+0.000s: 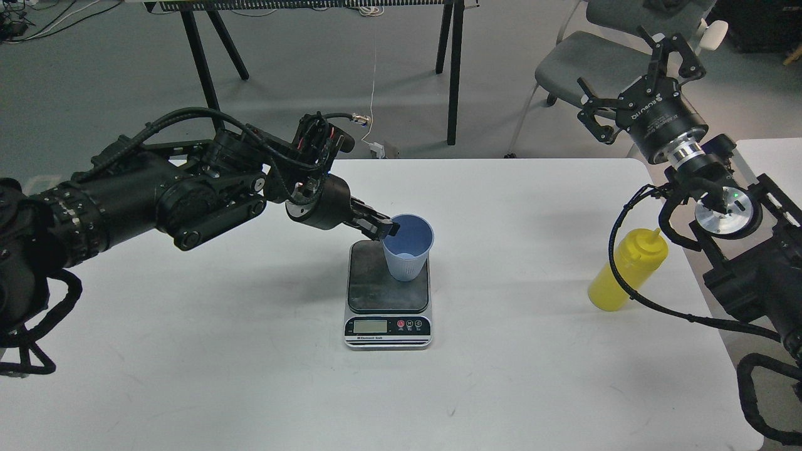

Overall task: Pour seasoning into cup on scale with both arms
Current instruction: 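Open the left gripper and lift it away from the cup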

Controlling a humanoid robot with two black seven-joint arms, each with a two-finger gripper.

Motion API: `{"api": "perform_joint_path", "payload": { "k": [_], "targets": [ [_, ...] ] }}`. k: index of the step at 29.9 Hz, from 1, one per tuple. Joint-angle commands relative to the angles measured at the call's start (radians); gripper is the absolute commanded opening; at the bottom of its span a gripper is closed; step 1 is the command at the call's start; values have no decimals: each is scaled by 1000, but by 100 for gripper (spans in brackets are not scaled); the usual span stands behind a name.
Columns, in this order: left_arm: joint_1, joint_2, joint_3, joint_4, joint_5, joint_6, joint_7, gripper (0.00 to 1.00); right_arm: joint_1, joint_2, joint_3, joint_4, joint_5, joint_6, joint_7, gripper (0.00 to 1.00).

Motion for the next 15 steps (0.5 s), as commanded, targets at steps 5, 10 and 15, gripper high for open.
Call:
{"api": "perform_joint_path", "payload": {
  "k": [5,10,15],
  "targets": [
    [-17,55,-43,-3,-72,-3,0,33,0,0,0,0,0,0,0,100],
    [-86,150,-138,3,-251,-3,0,40,-2,0,3,-3,2,0,0,100],
    [-68,222,-378,46,-657,-3,0,59,-17,-11,9,-3,76,0,0,100]
  ]
}}
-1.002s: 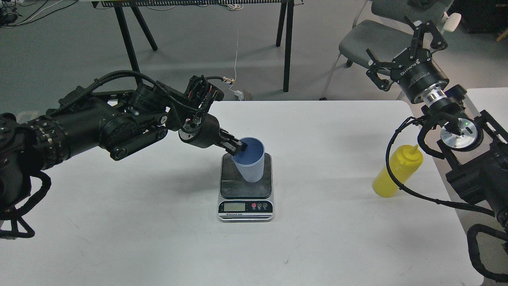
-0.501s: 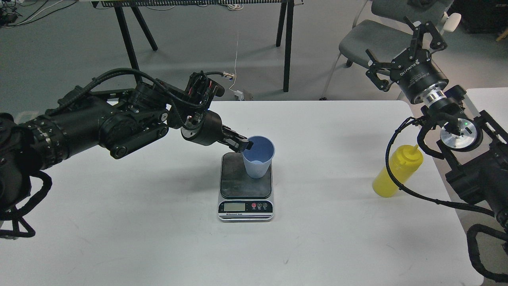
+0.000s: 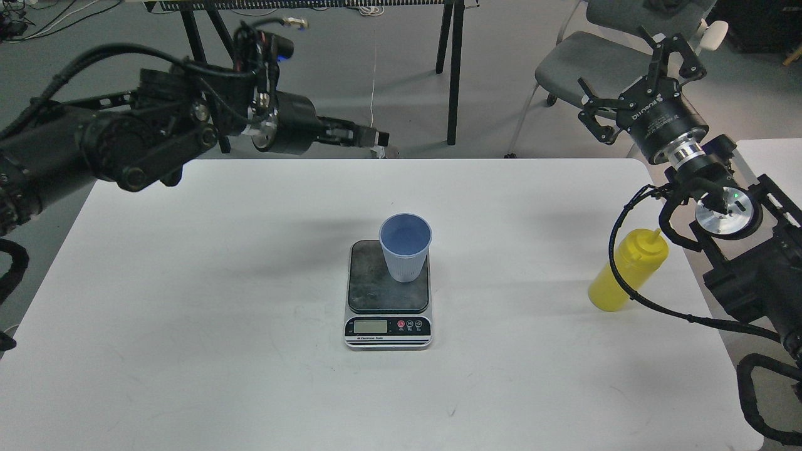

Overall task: Pour seasoning into cup on scale with both arms
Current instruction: 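Move the right gripper down to the yellow squeeze bottle and grasp it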

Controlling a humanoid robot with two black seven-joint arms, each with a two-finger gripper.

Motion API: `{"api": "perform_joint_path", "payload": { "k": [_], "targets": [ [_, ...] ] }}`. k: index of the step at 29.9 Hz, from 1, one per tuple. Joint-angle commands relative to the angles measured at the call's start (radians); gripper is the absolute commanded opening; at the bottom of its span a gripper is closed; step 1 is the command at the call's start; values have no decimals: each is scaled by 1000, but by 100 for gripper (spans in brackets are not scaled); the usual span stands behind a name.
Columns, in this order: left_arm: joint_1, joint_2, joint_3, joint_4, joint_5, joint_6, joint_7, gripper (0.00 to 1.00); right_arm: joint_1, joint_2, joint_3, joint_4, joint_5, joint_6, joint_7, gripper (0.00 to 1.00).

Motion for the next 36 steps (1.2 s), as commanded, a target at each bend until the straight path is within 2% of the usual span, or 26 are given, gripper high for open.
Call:
{"api": "perform_joint_path", "payload": {
  "k": [1,4,8,11,13,16,19,20,22,28,36],
  "targets": [
    [36,34,-170,50,-299,0,0,59,-17,-14,0,1,74,0,-6,100],
    [129,19,-295,200,-507,0,0,64,-23,-81,-16,6,138,0,-12,100],
    [163,-65,-329,413,-698,0,0,69,-50,-200,-33,12,220,0,-20,100],
    [215,-76,-326,468,-851,0,0,72,-102,-303,-38,17,316,0,-26,100],
    [246,-78,-323,472,-896,0,0,72,-153,-355,-38,32,382,0,-46,100],
    [263,-76,-323,478,-918,0,0,73,-269,-444,-38,87,508,0,-107,100],
    [278,-73,-326,493,-922,0,0,73,-423,-514,-36,125,680,0,-215,100],
    [286,-75,-326,507,-927,0,0,73,-473,-521,-33,133,727,0,-242,100],
    [295,-78,-327,533,-937,0,0,73,-559,-524,-29,156,784,0,-259,100],
    [361,-89,-329,547,-967,0,0,74,-754,-494,-30,270,855,0,-258,100],
    [378,-89,-327,545,-967,0,0,76,-825,-371,-36,366,843,0,-264,100]
  ]
}}
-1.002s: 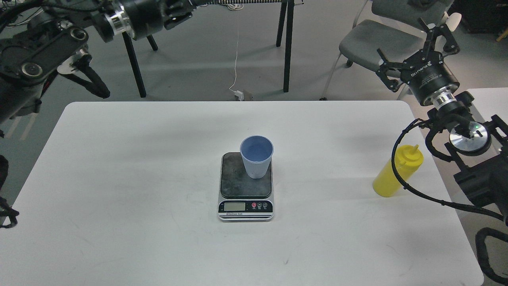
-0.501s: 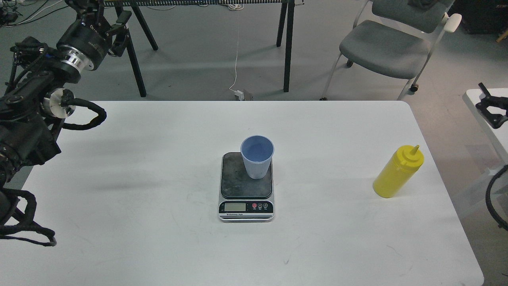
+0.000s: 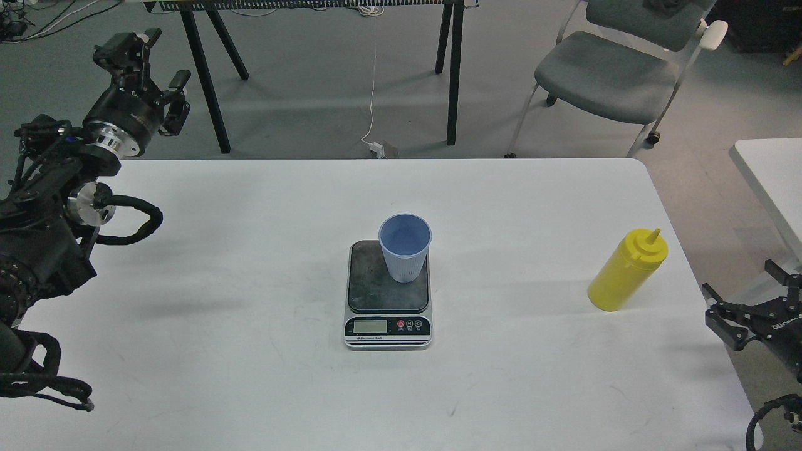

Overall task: Pour seasoning into cup on scale with both arms
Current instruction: 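Move the right gripper down to the yellow squeeze bottle and grasp it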

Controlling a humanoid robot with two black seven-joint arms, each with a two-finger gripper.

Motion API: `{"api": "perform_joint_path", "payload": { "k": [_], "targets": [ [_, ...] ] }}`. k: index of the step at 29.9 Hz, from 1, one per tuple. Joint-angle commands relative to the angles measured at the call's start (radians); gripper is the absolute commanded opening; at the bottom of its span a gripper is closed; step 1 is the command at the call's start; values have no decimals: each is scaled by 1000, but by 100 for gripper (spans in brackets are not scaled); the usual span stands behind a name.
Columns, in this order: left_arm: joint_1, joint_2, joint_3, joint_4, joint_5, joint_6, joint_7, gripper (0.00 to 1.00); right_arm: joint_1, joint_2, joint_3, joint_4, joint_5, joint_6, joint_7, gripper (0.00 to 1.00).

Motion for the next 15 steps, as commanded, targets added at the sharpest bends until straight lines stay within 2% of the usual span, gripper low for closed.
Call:
{"api": "perform_joint_path", "payload": {
  "k": [1,15],
  "targets": [
    [7,0,0,0,1,0,0,76,-20,52,-5,40,-10,0,-4,100],
    [25,12,0,-1,-1,0,0,76,20,193,-4,26,-63,0,2,100]
  ]
}}
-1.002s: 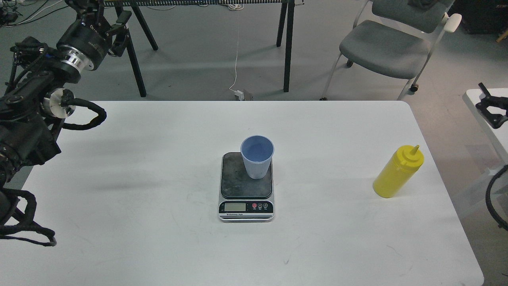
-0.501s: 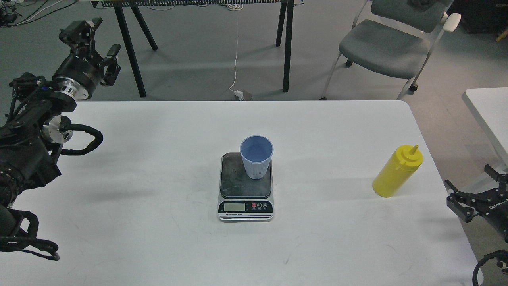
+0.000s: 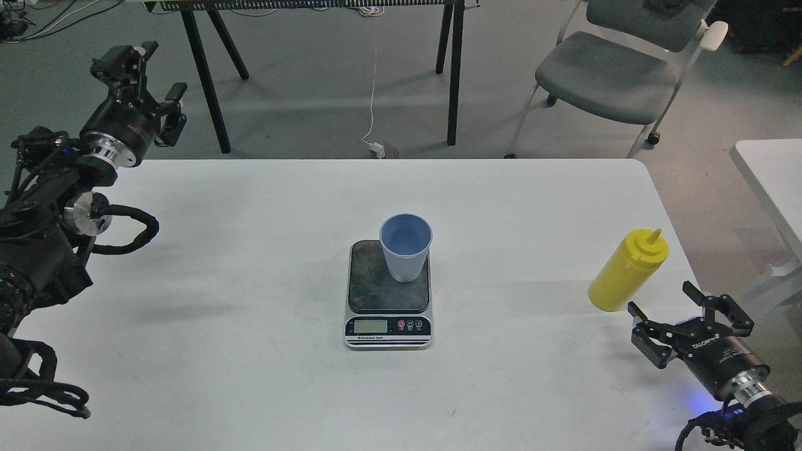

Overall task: Pour seasoning into cup on scale with both arms
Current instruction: 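Move the right gripper down to the yellow squeeze bottle and grasp it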

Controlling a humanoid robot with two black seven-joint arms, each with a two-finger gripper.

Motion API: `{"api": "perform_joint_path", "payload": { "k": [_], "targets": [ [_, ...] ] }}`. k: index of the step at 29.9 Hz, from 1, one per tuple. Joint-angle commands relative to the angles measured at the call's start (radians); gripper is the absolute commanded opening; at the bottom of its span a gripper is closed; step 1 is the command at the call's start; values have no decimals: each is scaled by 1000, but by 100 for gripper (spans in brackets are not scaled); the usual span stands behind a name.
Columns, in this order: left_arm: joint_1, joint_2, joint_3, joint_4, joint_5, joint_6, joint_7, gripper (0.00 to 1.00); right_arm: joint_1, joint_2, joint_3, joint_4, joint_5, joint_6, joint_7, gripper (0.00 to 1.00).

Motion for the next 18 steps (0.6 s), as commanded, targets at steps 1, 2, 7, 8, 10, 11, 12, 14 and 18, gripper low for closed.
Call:
{"api": "perform_joint_path", "payload": {
  "k": [1,2,7,8,10,11,12,14,18],
  "targets": [
    [2,2,1,0,0,0,0,76,32,21,0,-3,-6,0,1,100],
    [2,2,1,0,0,0,0,76,41,27,1,-6,-11,0,1,100],
    [2,2,1,0,2,0,0,76,93,78,0,-34,-38,0,3,100],
    [2,4,1,0,0,0,0,76,104,81,0,-49,-43,0,4,100],
    [2,4,1,0,2,0,0,76,124,86,-2,-77,-50,0,6,100],
    [2,4,1,0,2,0,0,76,133,92,-2,-90,-55,0,6,100],
    [2,4,1,0,2,0,0,76,139,111,-2,-98,-63,0,6,100],
    [2,4,1,0,2,0,0,76,152,159,1,-109,-90,0,7,100],
    [11,5,1,-2,0,0,0,76,185,222,7,-138,-148,0,50,72]
  ]
}}
